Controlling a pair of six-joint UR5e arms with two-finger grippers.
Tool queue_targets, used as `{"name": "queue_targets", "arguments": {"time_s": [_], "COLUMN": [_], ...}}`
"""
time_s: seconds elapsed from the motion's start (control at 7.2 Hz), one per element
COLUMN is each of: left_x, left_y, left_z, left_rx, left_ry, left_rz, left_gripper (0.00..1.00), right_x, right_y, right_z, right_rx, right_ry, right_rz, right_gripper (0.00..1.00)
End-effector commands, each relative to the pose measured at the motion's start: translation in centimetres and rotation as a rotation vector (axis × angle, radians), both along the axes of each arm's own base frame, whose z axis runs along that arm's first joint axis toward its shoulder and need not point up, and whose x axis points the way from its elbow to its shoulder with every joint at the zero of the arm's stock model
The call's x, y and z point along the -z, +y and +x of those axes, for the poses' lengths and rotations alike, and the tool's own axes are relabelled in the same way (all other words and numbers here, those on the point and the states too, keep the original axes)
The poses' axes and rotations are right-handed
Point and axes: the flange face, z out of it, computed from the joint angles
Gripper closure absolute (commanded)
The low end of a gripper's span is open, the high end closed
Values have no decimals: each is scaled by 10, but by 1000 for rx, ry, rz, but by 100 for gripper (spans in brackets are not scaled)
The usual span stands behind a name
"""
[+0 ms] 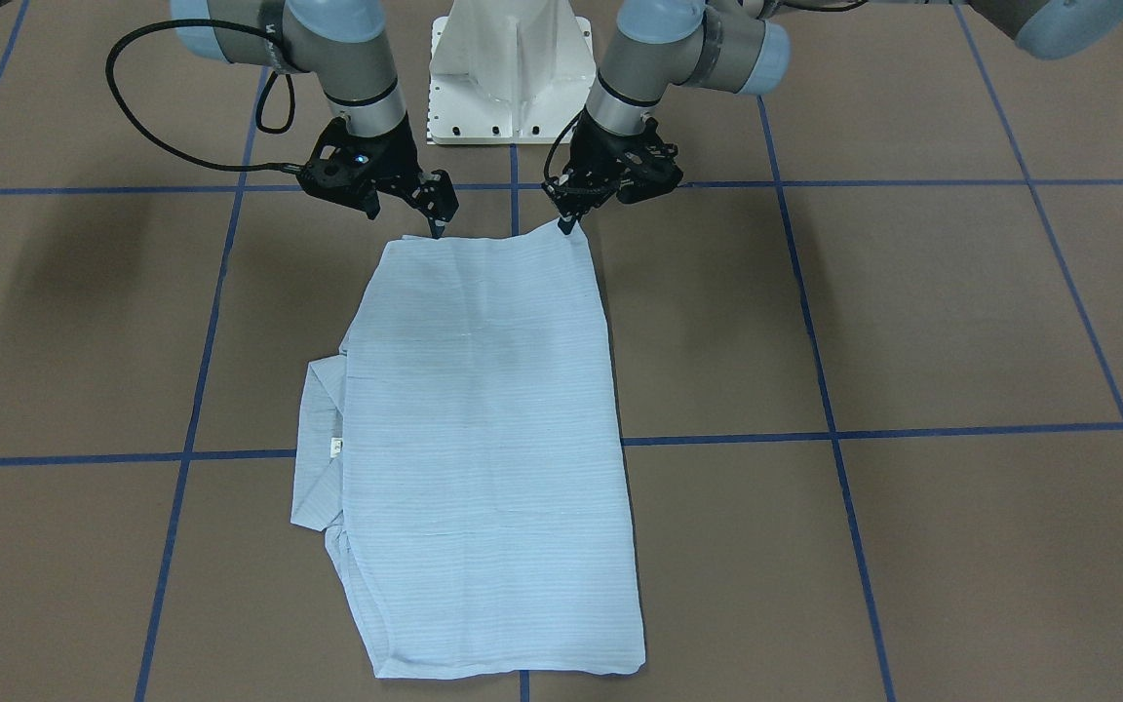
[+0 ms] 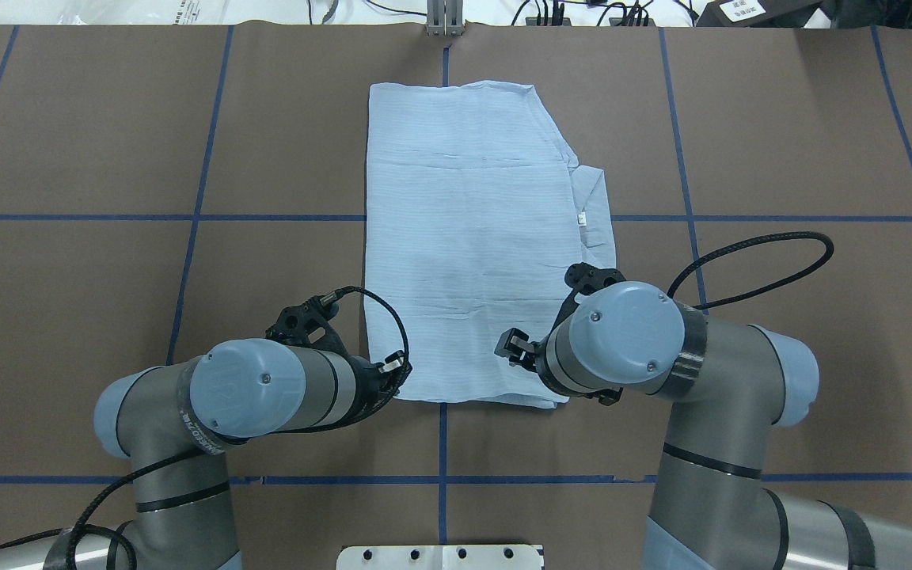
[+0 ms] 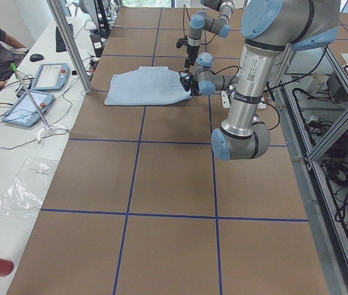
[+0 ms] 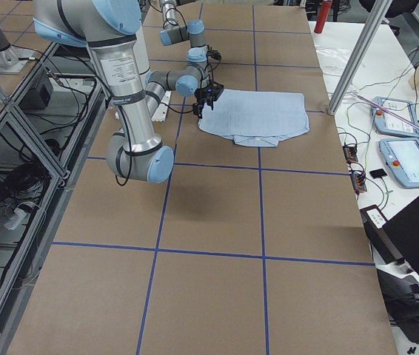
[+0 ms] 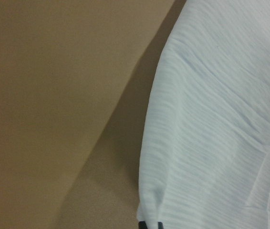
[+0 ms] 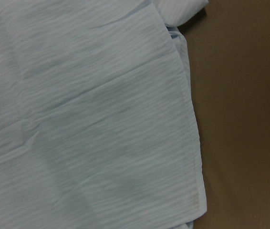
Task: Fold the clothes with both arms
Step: 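Move the right gripper to the shirt's near corner beside the left gripper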
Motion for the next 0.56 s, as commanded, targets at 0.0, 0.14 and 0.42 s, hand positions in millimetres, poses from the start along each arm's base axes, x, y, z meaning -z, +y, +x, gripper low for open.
{"name": "queue_targets", "arguments": {"time_s": [0.0, 0.14, 0.42], "left_x": [1, 1, 2], "left_y": [1, 1, 1], "left_z": [1, 1, 2], "left_rx": [-4, -4, -6], "left_ry": [2, 1, 3], "left_rz": [3, 7, 7], "left_gripper": [100, 100, 100], "right_x": [-18, -24, -33], "right_y": [-1, -3, -1], "right_z": [-26, -29, -36], "right_rx": [-99, -124, -131], "right_ry": [42, 52, 70], "right_rz": [-121, -135, -153], "right_gripper": [0, 0, 0]}}
